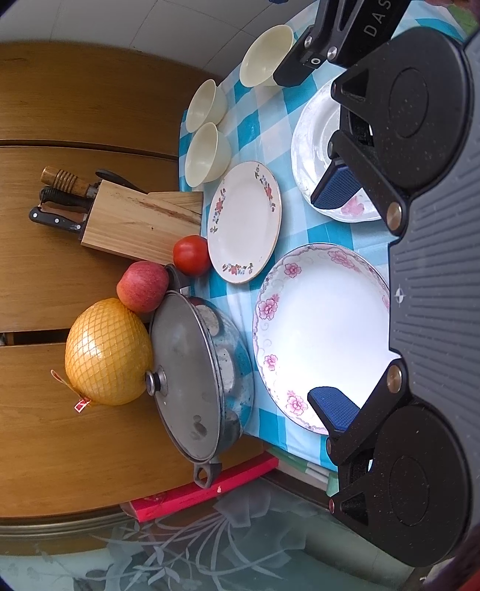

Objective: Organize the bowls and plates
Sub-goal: 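Move both tools toward the white plate with pink flowers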

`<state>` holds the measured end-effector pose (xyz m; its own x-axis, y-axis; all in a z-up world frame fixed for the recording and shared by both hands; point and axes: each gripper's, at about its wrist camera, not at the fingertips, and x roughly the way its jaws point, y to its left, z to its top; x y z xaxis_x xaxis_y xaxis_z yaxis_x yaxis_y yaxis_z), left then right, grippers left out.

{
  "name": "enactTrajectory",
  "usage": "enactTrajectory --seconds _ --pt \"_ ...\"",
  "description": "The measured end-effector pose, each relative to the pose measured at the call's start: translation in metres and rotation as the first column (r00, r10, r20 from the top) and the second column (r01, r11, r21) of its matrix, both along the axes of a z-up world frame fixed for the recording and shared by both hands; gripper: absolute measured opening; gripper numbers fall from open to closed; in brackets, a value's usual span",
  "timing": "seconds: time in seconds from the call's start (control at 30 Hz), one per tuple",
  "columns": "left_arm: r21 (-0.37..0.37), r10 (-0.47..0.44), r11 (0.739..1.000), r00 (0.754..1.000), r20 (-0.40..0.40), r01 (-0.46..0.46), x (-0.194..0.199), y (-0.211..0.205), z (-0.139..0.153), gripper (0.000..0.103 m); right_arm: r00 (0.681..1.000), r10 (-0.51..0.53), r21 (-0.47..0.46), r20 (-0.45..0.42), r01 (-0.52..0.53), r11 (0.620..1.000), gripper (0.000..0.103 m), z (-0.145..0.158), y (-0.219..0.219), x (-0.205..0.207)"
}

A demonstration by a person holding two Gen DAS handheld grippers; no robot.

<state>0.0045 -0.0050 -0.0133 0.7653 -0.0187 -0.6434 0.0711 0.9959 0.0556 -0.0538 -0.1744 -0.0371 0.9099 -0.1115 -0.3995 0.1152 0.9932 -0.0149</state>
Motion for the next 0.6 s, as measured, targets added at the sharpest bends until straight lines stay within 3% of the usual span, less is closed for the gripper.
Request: enactTrajectory --seconds 0.6 --pt "0.001 0.014 1.0 1.0 -0.017 -0.014 0.0029 0.0058 -0.0045 0.103 1.0 0.011 -0.004 -0.018 -0.011 1.0 0.102 -0.0014 0.0037 0.0021"
